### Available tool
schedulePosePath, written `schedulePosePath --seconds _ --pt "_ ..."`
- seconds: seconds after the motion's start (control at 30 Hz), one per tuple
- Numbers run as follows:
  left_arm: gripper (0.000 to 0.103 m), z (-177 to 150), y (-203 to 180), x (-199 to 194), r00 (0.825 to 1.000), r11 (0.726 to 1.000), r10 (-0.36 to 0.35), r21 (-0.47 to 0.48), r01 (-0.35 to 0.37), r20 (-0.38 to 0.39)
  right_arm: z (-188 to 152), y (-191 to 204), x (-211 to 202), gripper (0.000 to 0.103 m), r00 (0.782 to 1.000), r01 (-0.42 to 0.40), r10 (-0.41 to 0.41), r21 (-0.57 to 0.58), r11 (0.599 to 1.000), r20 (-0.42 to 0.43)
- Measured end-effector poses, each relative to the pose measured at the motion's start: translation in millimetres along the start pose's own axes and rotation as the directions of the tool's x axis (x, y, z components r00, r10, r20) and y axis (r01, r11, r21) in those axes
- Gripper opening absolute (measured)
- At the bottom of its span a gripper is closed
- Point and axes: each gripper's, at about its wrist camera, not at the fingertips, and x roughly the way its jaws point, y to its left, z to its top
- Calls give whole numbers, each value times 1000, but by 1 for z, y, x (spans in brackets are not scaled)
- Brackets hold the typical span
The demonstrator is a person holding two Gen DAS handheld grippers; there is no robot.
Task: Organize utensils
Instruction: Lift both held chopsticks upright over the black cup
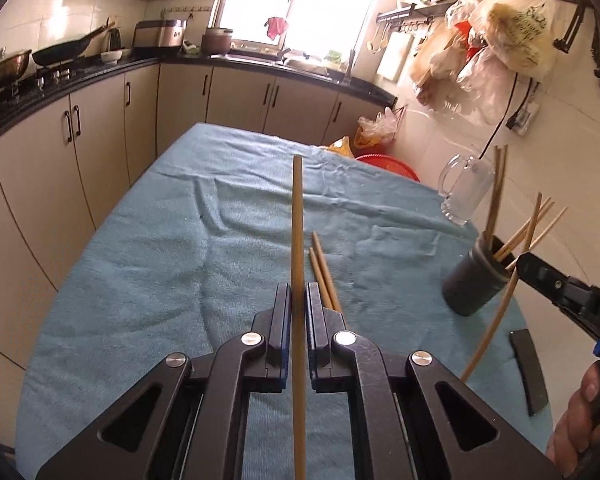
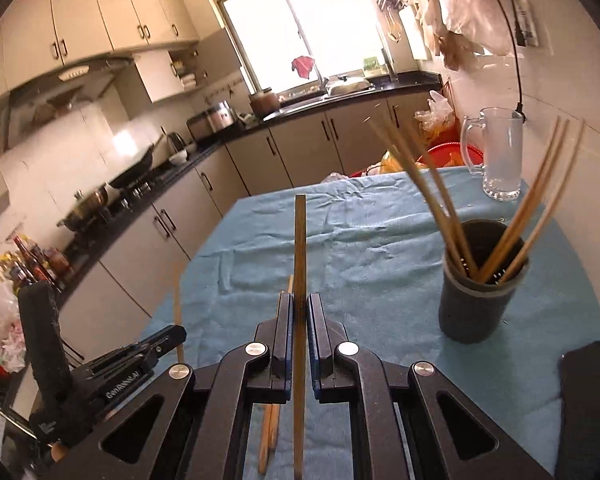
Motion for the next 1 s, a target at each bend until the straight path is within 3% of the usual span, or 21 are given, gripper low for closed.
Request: schedulePosePath --seconds 0.6,1.0 --pt "7 4 -26 -35 1000 1000 3 20 -4 28 1 -35 -51 7 994 -36 26 101 994 103" --pt "7 12 -45 -48 999 999 -35 42 34 36 8 -74 -98 7 983 -36 -1 193 980 185"
